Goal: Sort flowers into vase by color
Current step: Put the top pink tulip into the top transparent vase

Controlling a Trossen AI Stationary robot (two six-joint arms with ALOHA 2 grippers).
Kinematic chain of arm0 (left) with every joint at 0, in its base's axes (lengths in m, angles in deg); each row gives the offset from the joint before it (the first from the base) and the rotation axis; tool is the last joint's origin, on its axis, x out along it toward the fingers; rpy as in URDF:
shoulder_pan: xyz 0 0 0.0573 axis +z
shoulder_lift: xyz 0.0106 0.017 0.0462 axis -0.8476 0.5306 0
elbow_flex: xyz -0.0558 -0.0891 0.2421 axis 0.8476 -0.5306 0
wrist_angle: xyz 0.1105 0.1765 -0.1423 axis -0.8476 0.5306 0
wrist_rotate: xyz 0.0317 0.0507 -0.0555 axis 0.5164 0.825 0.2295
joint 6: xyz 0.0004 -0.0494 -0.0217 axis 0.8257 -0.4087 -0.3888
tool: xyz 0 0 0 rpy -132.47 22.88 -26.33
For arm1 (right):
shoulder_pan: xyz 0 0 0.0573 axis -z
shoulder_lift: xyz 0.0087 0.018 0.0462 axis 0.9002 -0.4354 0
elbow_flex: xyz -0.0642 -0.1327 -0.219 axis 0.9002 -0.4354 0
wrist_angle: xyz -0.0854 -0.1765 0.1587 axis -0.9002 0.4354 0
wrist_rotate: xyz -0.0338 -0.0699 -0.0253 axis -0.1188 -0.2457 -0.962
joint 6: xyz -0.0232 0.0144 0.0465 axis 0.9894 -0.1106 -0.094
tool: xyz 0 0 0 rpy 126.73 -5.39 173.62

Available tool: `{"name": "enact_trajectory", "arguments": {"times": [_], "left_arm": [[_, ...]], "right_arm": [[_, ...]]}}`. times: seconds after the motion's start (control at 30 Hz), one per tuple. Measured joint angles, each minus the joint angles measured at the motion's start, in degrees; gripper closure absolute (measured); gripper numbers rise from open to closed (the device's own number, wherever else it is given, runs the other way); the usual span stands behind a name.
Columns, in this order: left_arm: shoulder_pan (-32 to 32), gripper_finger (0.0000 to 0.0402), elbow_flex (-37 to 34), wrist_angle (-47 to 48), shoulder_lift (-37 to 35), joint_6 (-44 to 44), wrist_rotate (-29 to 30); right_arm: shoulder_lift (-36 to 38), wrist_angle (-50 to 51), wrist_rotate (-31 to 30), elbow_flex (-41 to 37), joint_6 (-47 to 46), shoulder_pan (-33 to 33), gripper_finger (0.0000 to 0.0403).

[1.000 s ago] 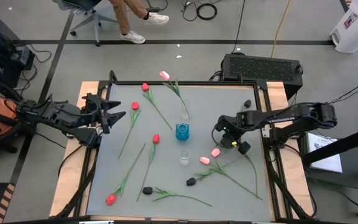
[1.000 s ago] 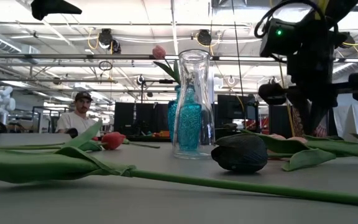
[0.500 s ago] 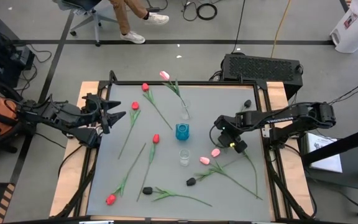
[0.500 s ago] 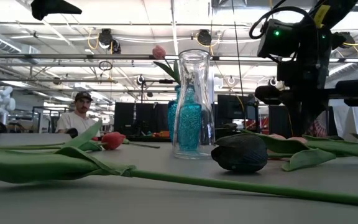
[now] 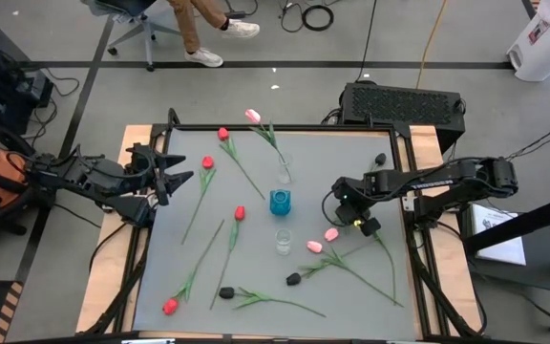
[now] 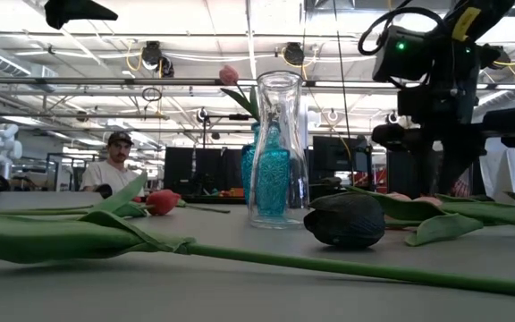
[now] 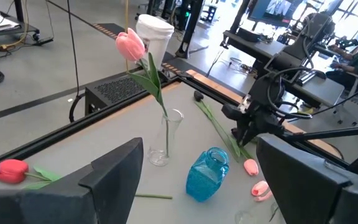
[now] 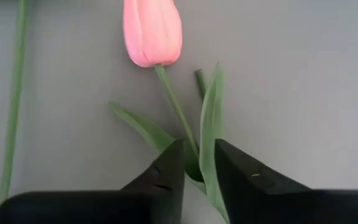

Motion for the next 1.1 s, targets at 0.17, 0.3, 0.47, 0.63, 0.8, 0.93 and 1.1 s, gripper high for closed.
{"name": "enact_trajectory", "arguments": {"times": [0.17,0.3,0.47,0.63,0.8,0.93,1.1], "left_arm": [[-0.01,0.0082,0.0,0.0,0.0,0.01,0.0],[-0.02,0.0082,0.0,0.0,0.0,0.0,0.0],[-0.01,0.0082,0.0,0.0,0.0,0.02,0.0],[-0.01,0.0082,0.0,0.02,0.02,0.02,0.0],[0.0,0.0082,0.0,0.02,0.02,0.02,0.0],[-0.01,0.0082,0.0,0.02,0.02,0.02,0.0],[-0.01,0.0082,0.0,0.01,0.0,0.01,0.0]], "right_arm": [[0.89,0.93,1.92,0.0,2.06,-0.12,0.0284],[0.6,2.27,1.98,0.0,5.53,-0.26,0.0275],[0.01,1.31,1.96,0.05,7.79,-0.37,0.0273],[-1.52,1.43,1.91,0.07,10.17,-0.37,0.0273],[-2.26,1.07,1.66,0.07,10.73,-0.39,0.0273],[-3.25,0.13,1.64,0.07,10.73,-0.39,0.0273],[-4.93,-0.23,1.42,0.04,10.55,-0.39,0.0273]]}}
